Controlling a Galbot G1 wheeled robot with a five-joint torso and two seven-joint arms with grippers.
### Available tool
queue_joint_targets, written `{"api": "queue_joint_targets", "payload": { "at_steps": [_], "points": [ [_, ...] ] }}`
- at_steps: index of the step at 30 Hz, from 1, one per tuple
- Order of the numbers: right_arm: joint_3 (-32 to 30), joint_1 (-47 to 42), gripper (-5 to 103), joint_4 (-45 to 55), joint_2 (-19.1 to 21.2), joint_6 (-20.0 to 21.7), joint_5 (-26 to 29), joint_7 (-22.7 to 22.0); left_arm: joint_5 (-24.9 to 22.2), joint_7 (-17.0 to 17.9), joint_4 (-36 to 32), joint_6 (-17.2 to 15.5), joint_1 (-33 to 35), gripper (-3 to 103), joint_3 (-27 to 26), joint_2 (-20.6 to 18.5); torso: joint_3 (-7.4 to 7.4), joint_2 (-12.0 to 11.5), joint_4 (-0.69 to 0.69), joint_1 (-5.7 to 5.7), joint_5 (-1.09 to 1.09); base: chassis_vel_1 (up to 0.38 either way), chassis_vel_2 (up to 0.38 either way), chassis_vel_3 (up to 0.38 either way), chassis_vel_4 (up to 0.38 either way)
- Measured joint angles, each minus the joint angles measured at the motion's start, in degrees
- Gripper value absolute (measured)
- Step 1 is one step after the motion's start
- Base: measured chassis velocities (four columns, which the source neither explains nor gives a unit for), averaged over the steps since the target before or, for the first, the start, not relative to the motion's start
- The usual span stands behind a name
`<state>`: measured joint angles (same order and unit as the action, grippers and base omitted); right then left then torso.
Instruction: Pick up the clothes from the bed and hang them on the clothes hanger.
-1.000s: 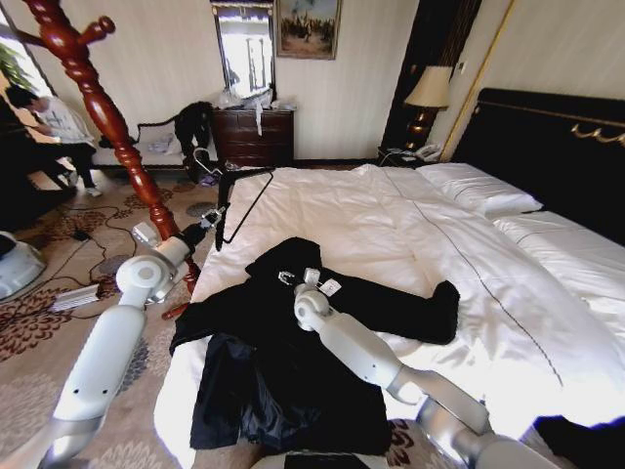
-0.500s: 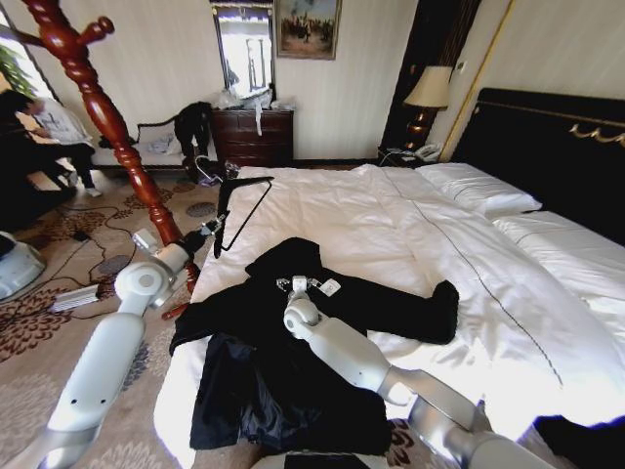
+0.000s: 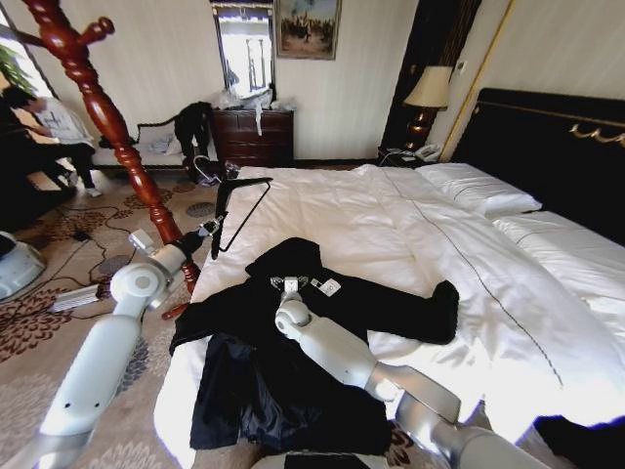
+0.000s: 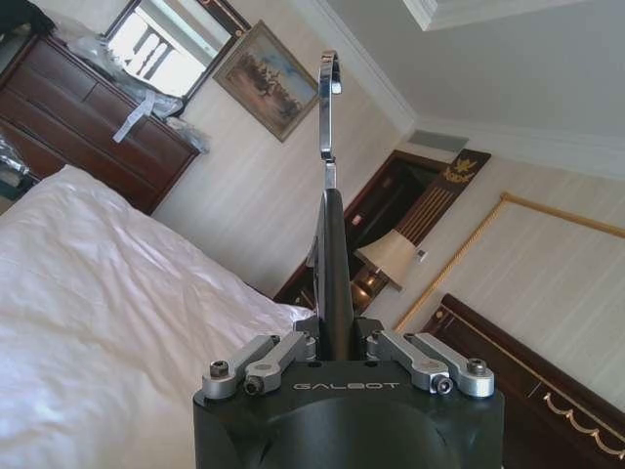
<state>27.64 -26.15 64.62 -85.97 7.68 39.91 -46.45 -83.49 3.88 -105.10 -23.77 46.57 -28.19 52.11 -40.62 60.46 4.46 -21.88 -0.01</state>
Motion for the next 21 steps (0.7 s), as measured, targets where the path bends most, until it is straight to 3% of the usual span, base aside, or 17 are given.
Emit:
{"api": "queue_joint_targets", "payload": {
  "at_steps": [5, 8, 12, 14, 17, 21],
  "points": [
    [0.9, 0.3, 102, -0.8, 0.2, 0.0, 0.4, -0.5, 0.1, -0.2, -0.3, 0.0, 0.5, 16, -0.4, 0.5, 0.00, 0.0, 0.01, 0.00, 0.01, 0.000, 0.000, 0.000, 0.000],
    [1.1, 0.4, 98, -1.2, 0.1, 0.2, 0.7, -1.2, 0.3, -0.3, -0.4, 0.0, 1.0, 16, -0.6, 0.6, 0.00, 0.0, 0.00, 0.00, 0.01, 0.000, 0.000, 0.000, 0.000],
    [1.7, 0.5, 78, -0.6, 0.5, 1.2, 2.4, -2.8, 0.7, -0.7, -0.4, 0.2, 2.1, 16, -1.3, 0.2, 0.01, 0.0, 0.00, 0.00, 0.01, 0.000, 0.000, 0.000, 0.000],
    [1.8, 0.5, 78, -0.5, 0.7, 1.2, 2.7, -2.9, 0.7, -0.7, -0.5, 0.2, 2.2, 16, -1.5, 0.1, 0.00, 0.0, 0.00, 0.00, 0.01, 0.000, 0.000, 0.000, 0.000],
    [1.8, 0.4, 61, -0.5, 0.9, 1.2, 3.6, -3.1, 0.7, -0.7, -0.4, 0.4, 2.7, 16, -2.0, -0.2, 0.00, 0.0, 0.00, 0.00, 0.01, 0.000, 0.000, 0.000, 0.000],
    [1.6, 0.4, 50, -0.2, 1.1, 1.2, 4.4, -3.4, 0.6, -0.7, -0.3, 0.5, 3.0, 16, -2.2, -0.3, 0.00, 0.0, 0.00, 0.00, 0.01, 0.000, 0.000, 0.000, 0.000]
  ]
}}
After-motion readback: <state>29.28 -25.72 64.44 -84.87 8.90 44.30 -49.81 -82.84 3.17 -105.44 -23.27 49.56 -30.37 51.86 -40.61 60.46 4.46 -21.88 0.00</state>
